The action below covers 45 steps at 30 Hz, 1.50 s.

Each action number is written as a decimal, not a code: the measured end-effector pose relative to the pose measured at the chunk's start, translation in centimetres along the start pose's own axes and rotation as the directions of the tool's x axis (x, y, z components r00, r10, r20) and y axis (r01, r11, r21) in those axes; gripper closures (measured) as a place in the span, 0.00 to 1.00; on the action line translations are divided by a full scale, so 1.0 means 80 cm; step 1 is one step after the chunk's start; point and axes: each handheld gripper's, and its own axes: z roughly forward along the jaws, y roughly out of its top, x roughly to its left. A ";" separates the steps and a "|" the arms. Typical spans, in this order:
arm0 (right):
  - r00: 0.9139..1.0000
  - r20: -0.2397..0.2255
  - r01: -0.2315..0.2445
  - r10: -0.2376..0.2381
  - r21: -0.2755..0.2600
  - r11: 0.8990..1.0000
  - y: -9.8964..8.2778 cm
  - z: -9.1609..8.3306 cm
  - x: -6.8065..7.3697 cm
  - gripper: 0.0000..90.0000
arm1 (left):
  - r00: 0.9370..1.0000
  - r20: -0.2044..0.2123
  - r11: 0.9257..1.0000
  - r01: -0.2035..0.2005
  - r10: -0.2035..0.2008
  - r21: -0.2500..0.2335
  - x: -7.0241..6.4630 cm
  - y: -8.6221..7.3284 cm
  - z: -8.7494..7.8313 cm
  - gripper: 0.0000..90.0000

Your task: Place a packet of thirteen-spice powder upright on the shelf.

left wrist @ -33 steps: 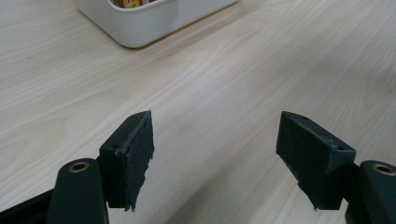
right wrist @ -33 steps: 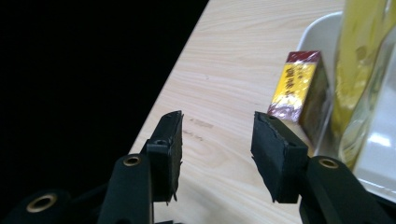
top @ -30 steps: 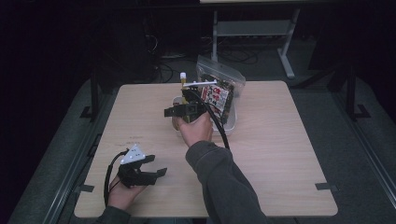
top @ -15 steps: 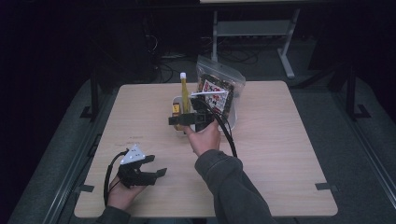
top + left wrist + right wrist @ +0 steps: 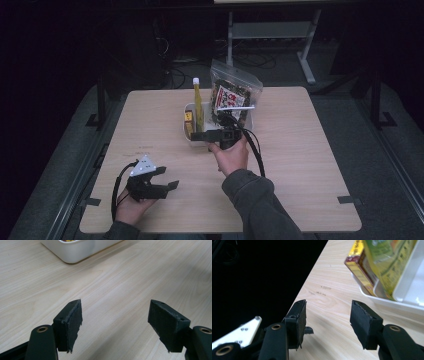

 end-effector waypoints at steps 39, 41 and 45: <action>0.995 0.011 -0.096 0.096 -0.010 0.995 -0.067 -0.076 -0.097 0.46 | 1.000 0.006 1.000 -0.002 0.002 0.009 -0.002 -0.001 0.003 0.30; 0.995 0.012 -0.095 0.095 -0.013 0.995 -0.070 -0.079 -0.100 0.46 | 1.000 0.006 1.000 -0.002 0.002 0.009 -0.002 -0.001 0.003 0.30; 0.995 0.012 -0.099 0.099 -0.013 0.995 -0.077 -0.086 -0.106 0.46 | 1.000 0.008 1.000 -0.004 0.004 0.012 -0.002 -0.001 0.003 0.30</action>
